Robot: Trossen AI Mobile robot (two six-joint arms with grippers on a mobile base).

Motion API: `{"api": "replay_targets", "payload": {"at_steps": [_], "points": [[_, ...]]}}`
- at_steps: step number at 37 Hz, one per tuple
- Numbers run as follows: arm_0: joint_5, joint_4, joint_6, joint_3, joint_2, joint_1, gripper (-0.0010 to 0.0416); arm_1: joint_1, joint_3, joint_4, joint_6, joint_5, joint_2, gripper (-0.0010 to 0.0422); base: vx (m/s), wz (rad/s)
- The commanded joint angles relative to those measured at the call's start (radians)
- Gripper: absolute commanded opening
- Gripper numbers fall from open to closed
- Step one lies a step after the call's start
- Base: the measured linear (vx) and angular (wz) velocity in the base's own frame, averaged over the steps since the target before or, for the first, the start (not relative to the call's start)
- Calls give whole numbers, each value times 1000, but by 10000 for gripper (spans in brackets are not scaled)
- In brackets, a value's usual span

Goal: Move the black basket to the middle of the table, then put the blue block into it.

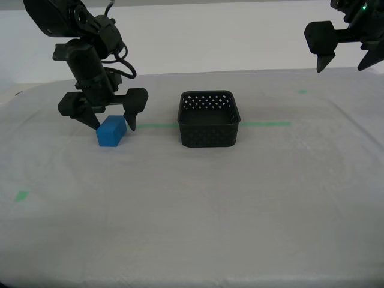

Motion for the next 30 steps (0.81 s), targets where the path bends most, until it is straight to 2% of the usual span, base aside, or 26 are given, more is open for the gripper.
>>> {"api": "replay_targets", "payload": {"at_steps": [1, 24, 30], "points": [[2, 1, 0, 0, 0, 0, 399, -1, -2, 6, -2, -2, 0, 401, 0, 0], [2, 1, 0, 0, 0, 0, 398, 0, -11, 16, 7, -2, 0, 400, 0, 0], [2, 0, 0, 0, 0, 0, 398, 0, -11, 16, 13, -2, 0, 377, 0, 0]]}}
